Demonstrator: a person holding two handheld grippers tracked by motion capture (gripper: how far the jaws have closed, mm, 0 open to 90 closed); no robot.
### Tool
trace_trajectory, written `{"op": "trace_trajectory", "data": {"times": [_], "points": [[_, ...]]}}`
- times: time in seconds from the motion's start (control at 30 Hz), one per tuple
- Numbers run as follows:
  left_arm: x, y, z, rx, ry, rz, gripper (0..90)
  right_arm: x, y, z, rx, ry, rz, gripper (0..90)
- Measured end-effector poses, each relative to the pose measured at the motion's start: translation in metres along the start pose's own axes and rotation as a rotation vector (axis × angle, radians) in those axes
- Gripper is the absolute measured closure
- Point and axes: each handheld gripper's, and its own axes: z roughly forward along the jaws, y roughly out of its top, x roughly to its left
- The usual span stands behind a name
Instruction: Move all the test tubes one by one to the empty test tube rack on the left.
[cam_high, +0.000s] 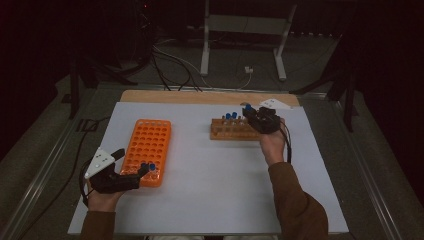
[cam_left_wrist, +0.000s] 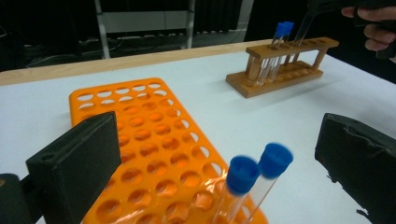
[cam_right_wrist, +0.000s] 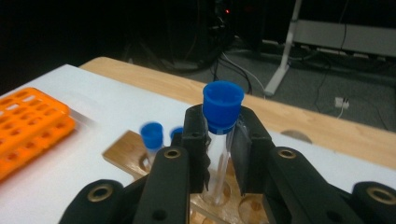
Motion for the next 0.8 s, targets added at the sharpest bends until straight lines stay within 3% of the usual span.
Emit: {"op": "trace_trajectory", "data": {"times": [0.2, 0.43, 0.8], "points": [[-0.011, 0.013, 0.009, 0.001, -0.028, 0.022, 0.9, 0.004, 0.009, -0.011, -0.019, 0.013, -0.034, 77.0], [-0.027, 0.027, 0.022, -0.005, -0.066, 0.042, 0.9, 0.012, 0.009, -0.019, 0.004, 0.043, -0.07, 77.0], [-0.056, 0.041, 0.041, -0.006, -0.116, 0.08, 1.0, 0.039, 0.007, -0.021, 0.044, 0.148, -0.078, 77.0]]}}
